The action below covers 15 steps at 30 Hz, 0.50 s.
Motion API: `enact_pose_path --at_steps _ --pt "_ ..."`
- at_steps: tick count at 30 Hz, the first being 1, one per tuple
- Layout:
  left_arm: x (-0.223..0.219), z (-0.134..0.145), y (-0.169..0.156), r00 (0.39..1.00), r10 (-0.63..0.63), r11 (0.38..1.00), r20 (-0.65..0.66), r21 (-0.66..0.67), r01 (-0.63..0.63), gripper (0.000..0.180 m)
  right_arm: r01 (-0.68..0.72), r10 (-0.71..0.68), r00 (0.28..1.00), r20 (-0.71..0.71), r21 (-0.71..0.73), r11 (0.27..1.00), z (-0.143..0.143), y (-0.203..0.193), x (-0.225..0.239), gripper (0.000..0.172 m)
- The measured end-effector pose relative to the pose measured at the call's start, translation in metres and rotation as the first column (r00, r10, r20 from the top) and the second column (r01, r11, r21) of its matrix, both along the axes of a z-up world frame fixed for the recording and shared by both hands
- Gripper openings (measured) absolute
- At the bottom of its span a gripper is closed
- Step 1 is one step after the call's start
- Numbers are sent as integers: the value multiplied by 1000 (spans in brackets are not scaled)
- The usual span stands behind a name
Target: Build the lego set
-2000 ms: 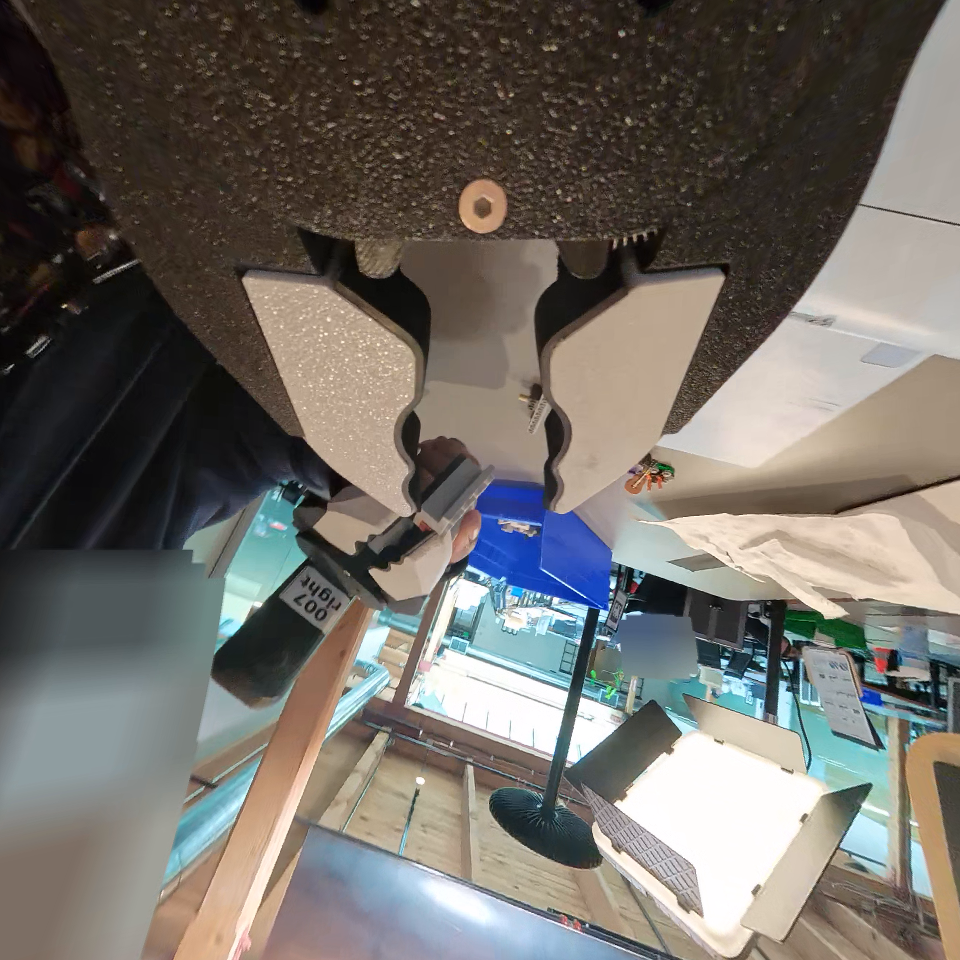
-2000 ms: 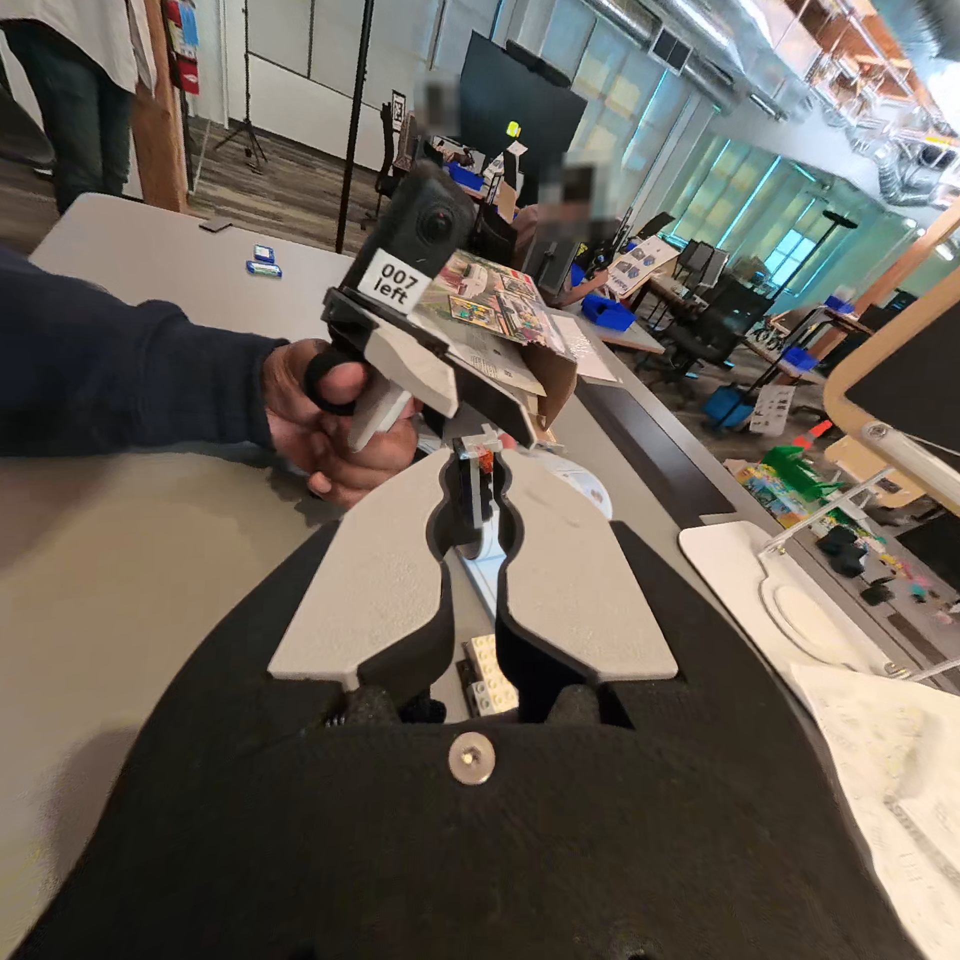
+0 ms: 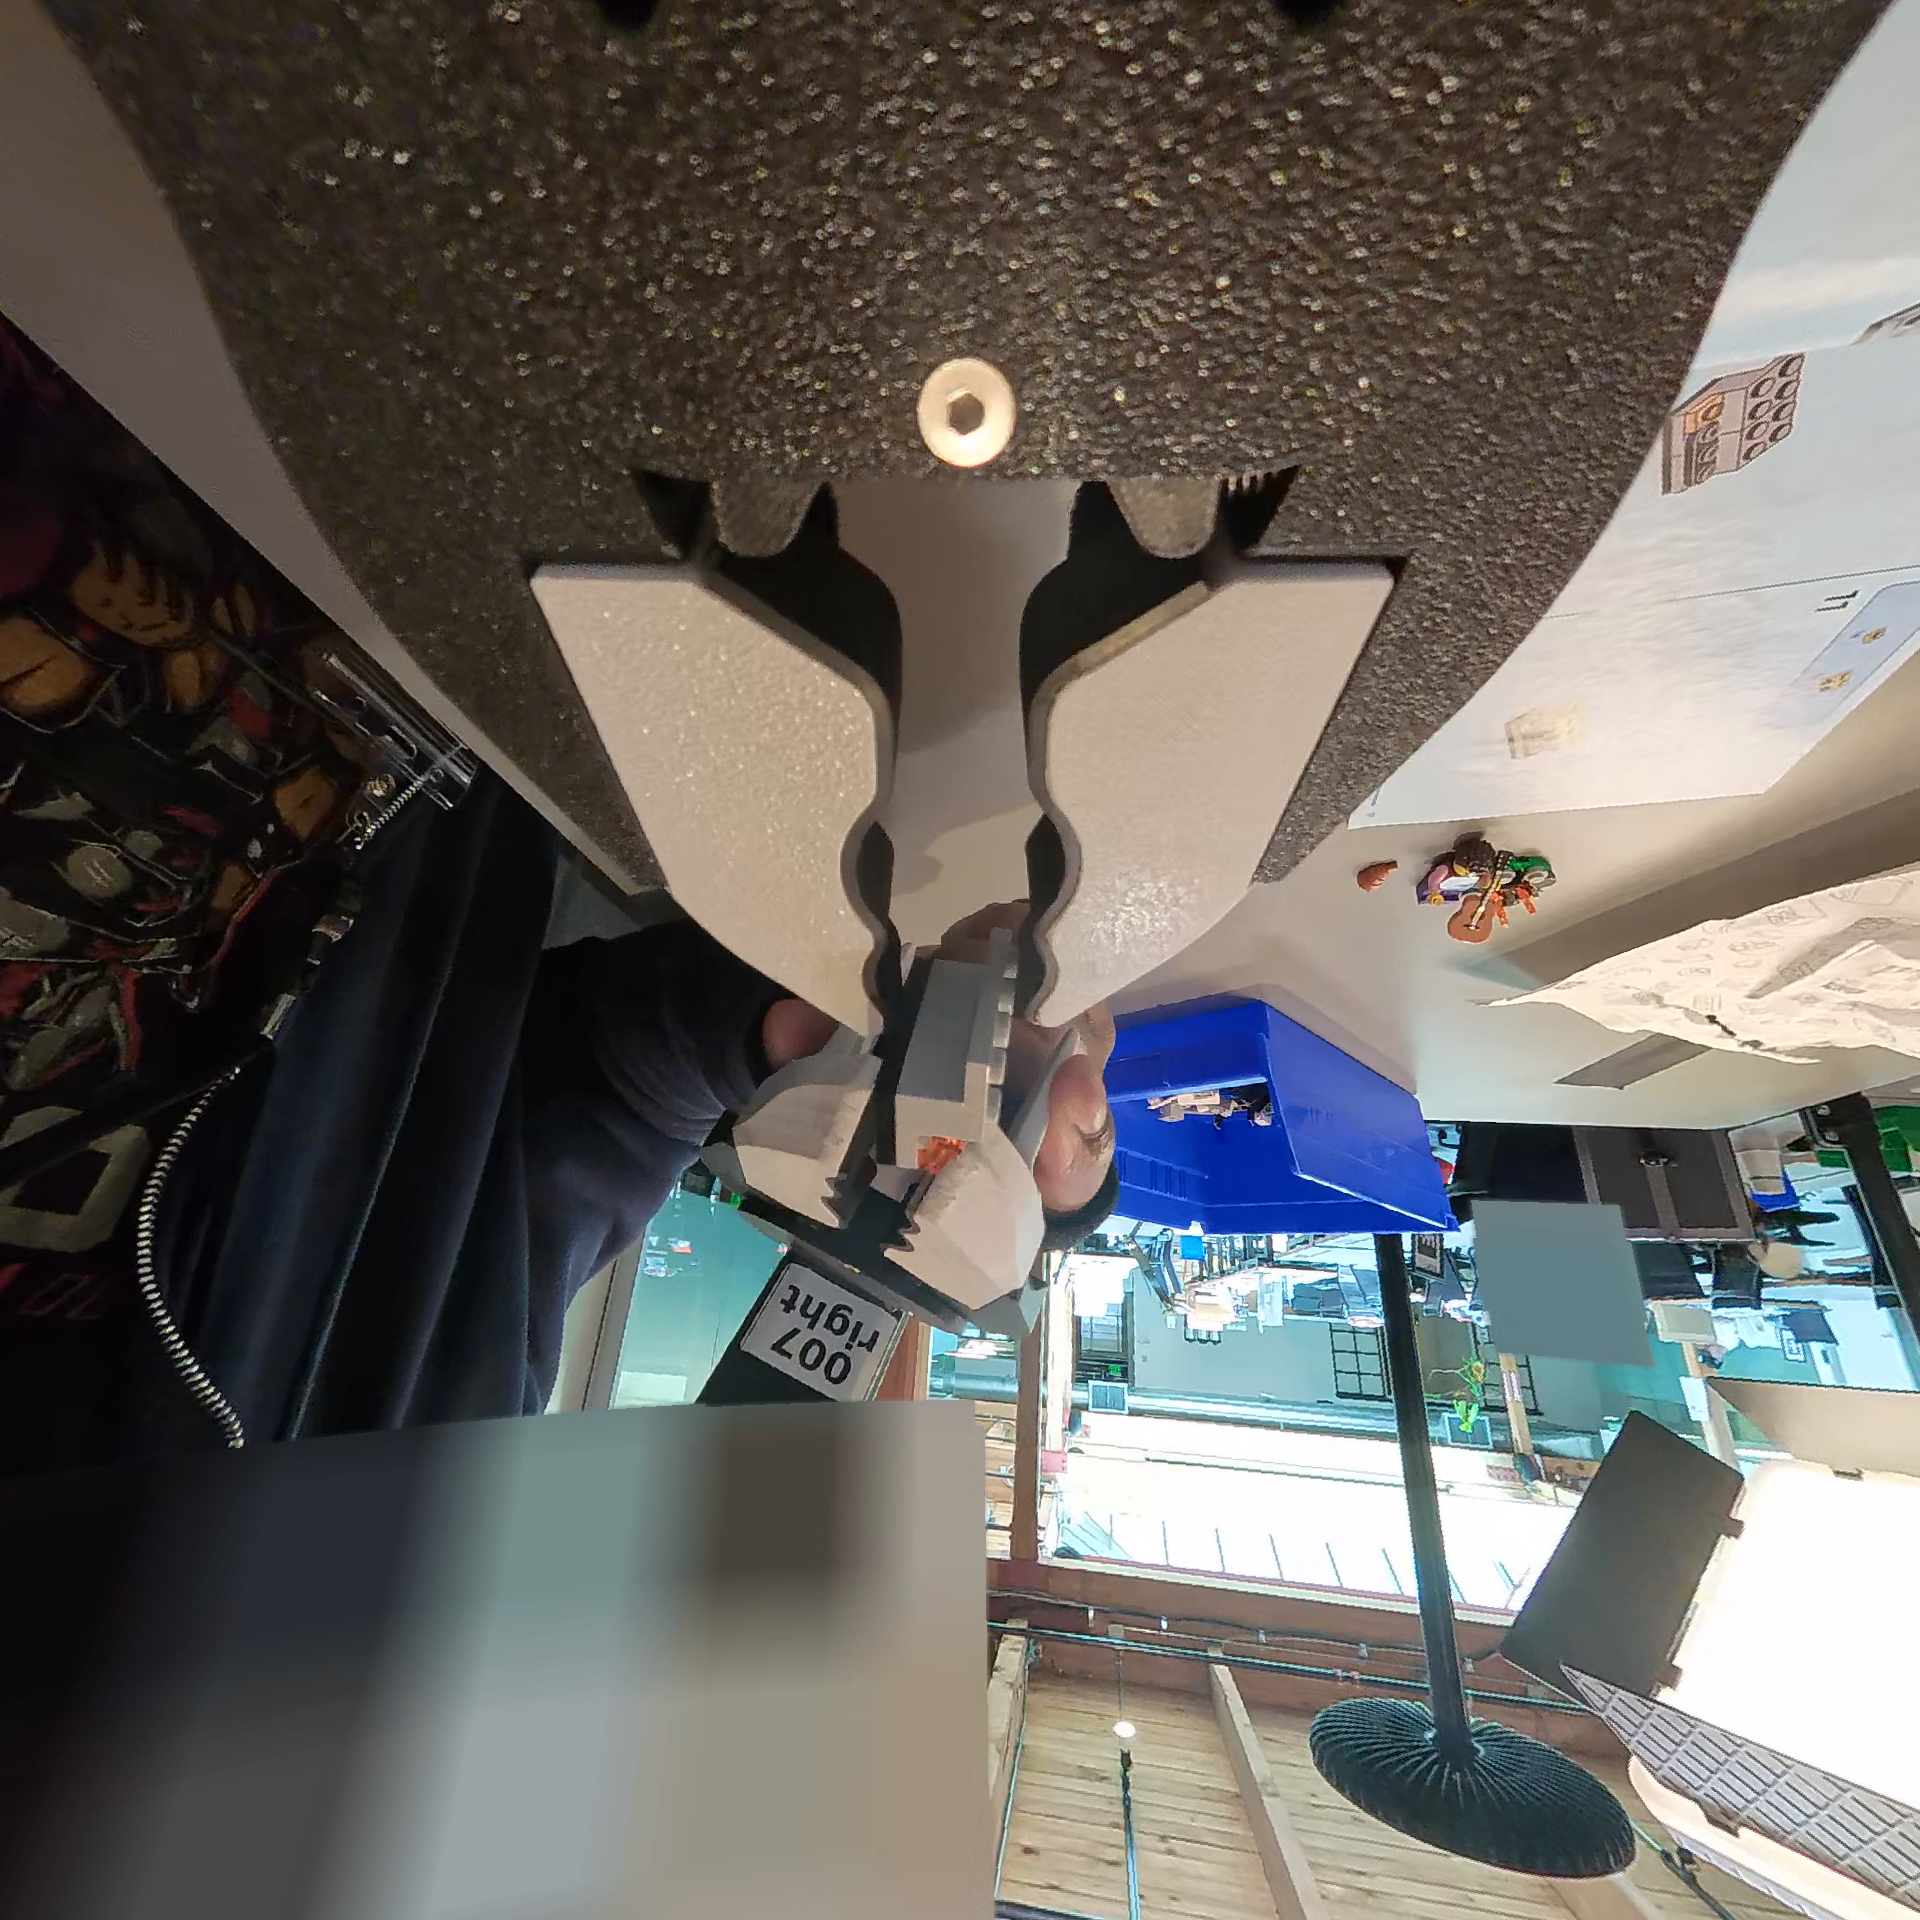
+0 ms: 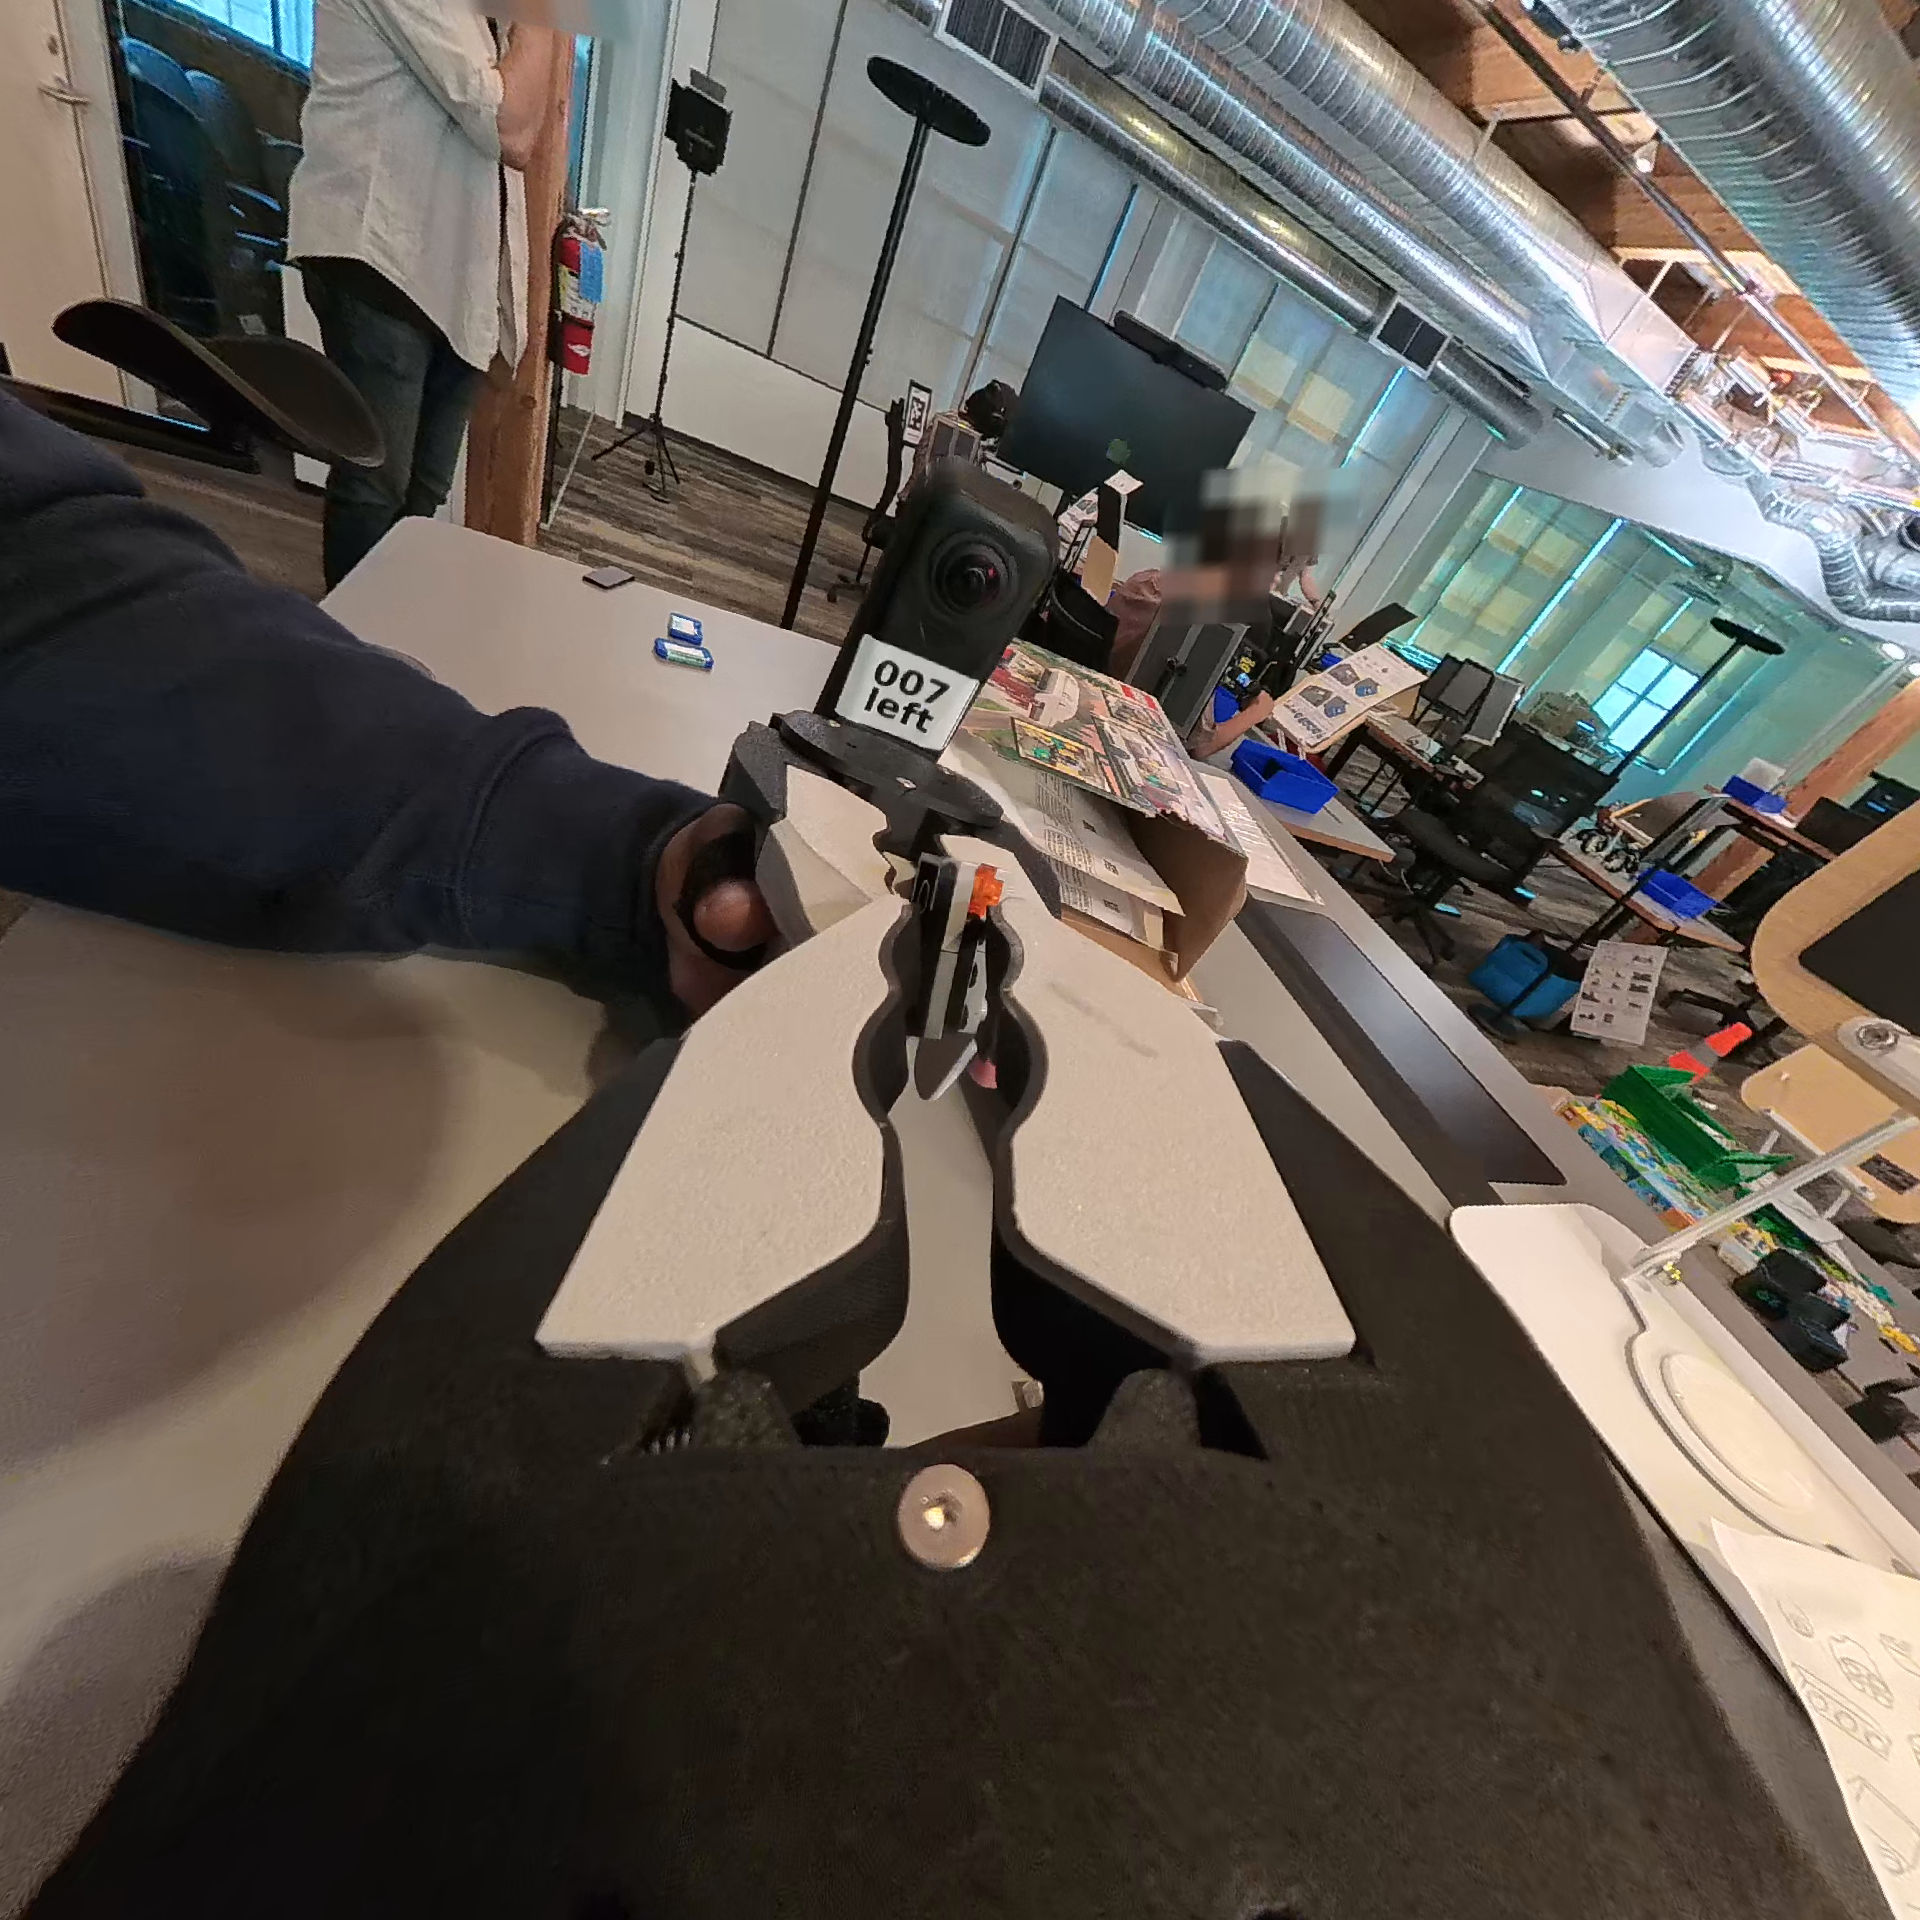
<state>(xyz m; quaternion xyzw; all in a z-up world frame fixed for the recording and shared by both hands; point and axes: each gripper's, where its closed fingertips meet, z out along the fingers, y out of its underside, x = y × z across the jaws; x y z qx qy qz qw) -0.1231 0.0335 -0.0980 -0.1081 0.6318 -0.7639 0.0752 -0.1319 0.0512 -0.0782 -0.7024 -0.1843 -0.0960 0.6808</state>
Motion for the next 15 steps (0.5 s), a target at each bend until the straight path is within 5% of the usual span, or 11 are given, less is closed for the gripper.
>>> enact_pose_path --at_steps 15 --pt "4 4 6 986 123 990 108 59 -130 26 0 0 1000 7 12 1000 -5 -5 8 10"
